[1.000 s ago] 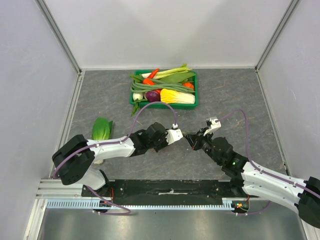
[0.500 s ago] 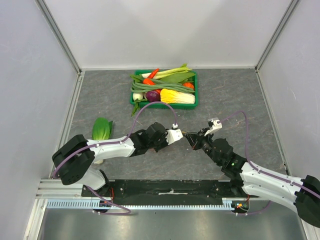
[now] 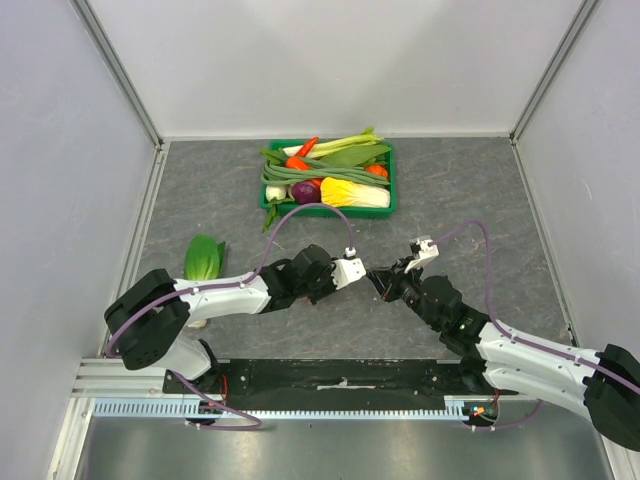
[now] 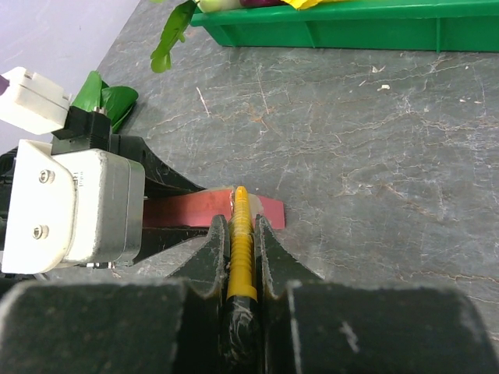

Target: Unpack the express box

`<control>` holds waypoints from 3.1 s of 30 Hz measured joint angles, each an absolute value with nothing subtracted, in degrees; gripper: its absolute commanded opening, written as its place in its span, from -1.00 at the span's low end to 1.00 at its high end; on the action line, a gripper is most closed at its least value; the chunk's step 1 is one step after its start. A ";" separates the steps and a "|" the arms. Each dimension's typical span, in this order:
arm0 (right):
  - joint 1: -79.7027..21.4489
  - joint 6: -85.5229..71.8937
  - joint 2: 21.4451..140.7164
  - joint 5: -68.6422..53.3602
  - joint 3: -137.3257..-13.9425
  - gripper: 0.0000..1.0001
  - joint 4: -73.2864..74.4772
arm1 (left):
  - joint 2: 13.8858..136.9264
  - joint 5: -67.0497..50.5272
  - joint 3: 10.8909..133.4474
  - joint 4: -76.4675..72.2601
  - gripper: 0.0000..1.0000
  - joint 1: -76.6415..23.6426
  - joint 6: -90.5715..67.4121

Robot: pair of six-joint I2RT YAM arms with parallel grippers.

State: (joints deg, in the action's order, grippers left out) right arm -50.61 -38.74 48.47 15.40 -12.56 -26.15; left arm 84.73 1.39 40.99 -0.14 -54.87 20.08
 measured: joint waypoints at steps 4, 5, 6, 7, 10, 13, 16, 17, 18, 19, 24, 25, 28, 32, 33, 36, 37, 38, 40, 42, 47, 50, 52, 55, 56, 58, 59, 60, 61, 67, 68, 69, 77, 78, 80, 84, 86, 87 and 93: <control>-50.61 -38.37 48.51 15.07 -12.56 -1.00 -26.20 | 84.73 1.41 40.99 -0.12 -0.77 -54.87 20.05; -50.61 -38.37 48.47 15.07 -12.56 -1.00 -26.20 | 84.73 1.39 40.99 -0.12 -0.77 -54.87 20.05; -50.61 -38.35 48.38 15.09 -12.56 -1.00 -26.20 | 84.73 1.41 41.01 -0.10 -0.77 -54.87 20.05; -50.61 -38.33 48.25 15.09 -12.56 -1.00 -26.17 | 84.73 1.41 41.01 -0.08 -0.77 -54.87 20.05; -50.54 -38.00 47.22 15.09 -12.56 -1.00 -26.15 | 84.75 1.41 41.06 -0.03 -0.77 -54.87 20.05; -50.50 -37.65 46.61 15.07 -12.58 -1.00 -26.20 | 84.77 1.41 41.10 0.05 -0.77 -54.87 20.05; -50.46 -37.17 46.70 15.00 -12.73 -1.00 -26.00 | 84.77 1.41 41.19 0.34 -0.77 -54.87 20.05; -50.46 -36.91 46.78 14.98 -12.86 -1.00 -25.96 | 84.77 1.41 41.19 0.36 -0.78 -54.87 20.05; -50.46 -36.75 46.94 14.92 -13.02 -1.00 -25.91 | 84.77 1.43 41.19 0.36 -0.78 -54.87 20.05; -50.46 -36.49 47.16 14.81 -13.21 -1.00 -25.87 | 84.77 1.43 41.19 0.36 -0.78 -54.87 20.05; -50.46 -35.92 48.01 14.11 -13.56 -1.00 -25.89 | 84.77 1.43 41.19 0.40 -0.78 -54.87 20.05; -50.46 -35.92 48.07 13.98 -13.61 -1.00 -25.89 | 84.77 1.45 41.19 0.51 -0.78 -54.87 20.05; -50.46 -35.79 48.14 13.76 -13.67 -1.00 -25.87 | 84.77 1.45 41.21 0.54 -0.78 -54.87 20.05; -50.46 -35.53 48.75 13.54 -14.04 -1.00 -25.87 | 84.77 1.52 41.21 0.69 -0.78 -54.87 20.05; -50.43 -35.40 49.06 13.45 -14.20 -1.00 -25.91 | 84.77 1.52 41.21 0.69 -0.78 -54.87 20.05; -50.39 -35.33 50.13 12.86 -14.74 -1.00 -26.09 | 84.77 1.87 41.23 0.82 -0.80 -54.87 20.03; -50.39 -35.31 50.50 12.64 -14.98 -1.00 -26.09 | 84.77 2.02 41.25 0.89 -0.80 -54.87 20.03; -50.39 -35.27 50.85 12.47 -15.25 -1.00 -26.06 | 84.79 2.20 41.25 0.93 -0.80 -54.87 20.01; -50.35 -34.94 51.46 12.23 -15.81 -1.00 -25.78 | 84.82 2.74 41.30 0.97 -0.83 -54.87 20.01; -50.24 -34.65 51.83 11.84 -16.53 -1.00 -24.88 | 84.93 2.96 41.34 0.97 -0.86 -54.87 19.99; -49.56 -33.69 52.25 9.89 -18.00 -1.00 -22.39 | 85.06 3.11 41.52 1.13 -0.90 -54.87 19.97; -48.12 -32.91 52.49 7.55 -19.07 -1.00 -20.73 | 85.06 3.14 41.52 1.13 -0.93 -54.87 19.81; -47.42 -32.64 52.53 6.22 -19.42 -1.00 -20.01 | 85.06 3.14 41.52 1.13 -0.95 -54.87 19.73; -46.59 -32.29 52.53 4.49 -19.55 -1.00 -19.44 | 85.06 3.14 41.52 1.15 -0.96 -54.76 19.64; -46.50 -32.29 52.51 4.27 -19.55 -1.00 -19.42 | 85.06 3.14 41.52 1.15 -0.97 -54.70 19.62; -46.30 -32.21 52.49 3.81 -19.55 -1.00 -19.38 | 85.06 2.90 41.54 1.15 -0.97 -54.41 19.59; -46.22 -32.14 52.47 3.62 -19.55 -1.00 -19.33 | 85.06 2.68 41.56 1.17 -0.96 -54.26 19.55; -46.19 -32.08 52.42 3.42 -19.55 -1.00 -19.25 | 85.06 2.48 41.60 1.21 -0.97 -54.08 19.53; -46.19 -32.05 52.38 3.29 -19.55 -1.00 -19.14 | 85.06 2.26 41.63 1.23 -0.96 -53.91 19.49; -45.93 -31.88 51.86 2.66 -19.55 -1.00 -18.37 | 85.03 0.12 41.76 1.50 -0.97 -52.90 19.14; -45.89 -31.88 51.64 2.52 -19.55 -1.00 -18.13 | 85.03 -0.23 41.85 1.61 -0.96 -52.80 19.09; -45.87 -31.86 51.40 2.39 -19.55 -1.00 -17.87 | 85.03 -0.49 41.85 1.63 -0.97 -52.73 19.09; -45.69 -31.90 49.45 1.37 -19.55 -1.00 -15.11 | 85.30 -2.07 42.65 2.94 -0.96 -52.05 18.35; -45.63 -31.90 49.36 1.30 -19.55 -1.00 -14.94 | 85.38 -2.13 42.81 3.11 -0.97 -51.96 18.24; -45.58 -31.92 49.06 1.10 -19.55 -1.00 -14.44 | 85.49 -2.26 43.00 3.36 -0.97 -51.79 18.00; -45.56 -31.97 47.99 1.02 -19.55 -1.00 -12.86 | 85.67 -2.37 43.24 3.53 -0.94 -51.70 17.80; -45.58 -32.23 46.65 1.54 -19.55 -1.00 -11.57 | 85.67 -2.68 43.24 3.51 -0.84 -51.70 17.78; -45.60 -32.64 45.74 1.54 -19.57 -1.00 -10.44 | 85.67 -2.61 43.24 3.46 -0.78 -51.64 17.56; -45.91 -34.46 40.21 8.69 -20.40 -1.00 -3.03 | 85.80 -3.62 45.06 4.93 -0.10 -49.89 15.88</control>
